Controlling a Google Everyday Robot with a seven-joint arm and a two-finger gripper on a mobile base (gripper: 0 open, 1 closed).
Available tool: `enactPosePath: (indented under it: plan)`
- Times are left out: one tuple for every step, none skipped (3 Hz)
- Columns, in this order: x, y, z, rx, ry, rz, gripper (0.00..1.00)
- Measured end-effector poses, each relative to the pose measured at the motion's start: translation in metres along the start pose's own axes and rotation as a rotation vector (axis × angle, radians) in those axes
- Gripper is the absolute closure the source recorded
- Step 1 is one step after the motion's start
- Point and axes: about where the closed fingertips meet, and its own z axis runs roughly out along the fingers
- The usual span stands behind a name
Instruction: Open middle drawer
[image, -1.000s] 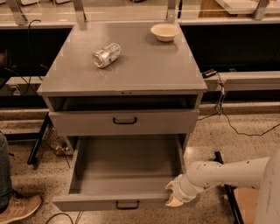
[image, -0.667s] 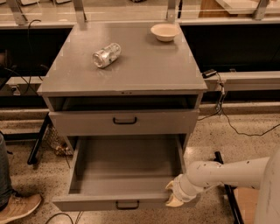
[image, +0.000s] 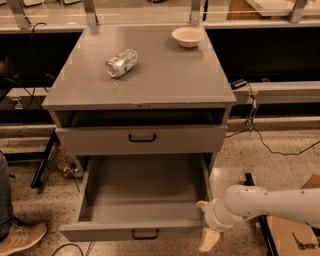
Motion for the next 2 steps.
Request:
enactPosePath:
  plan:
    - [0.005, -0.003, -0.088, 0.133, -0.027, -0.021, 0.0]
    - [0.017, -0.012, -0.154, 0.214, -0.053, -0.033, 0.0]
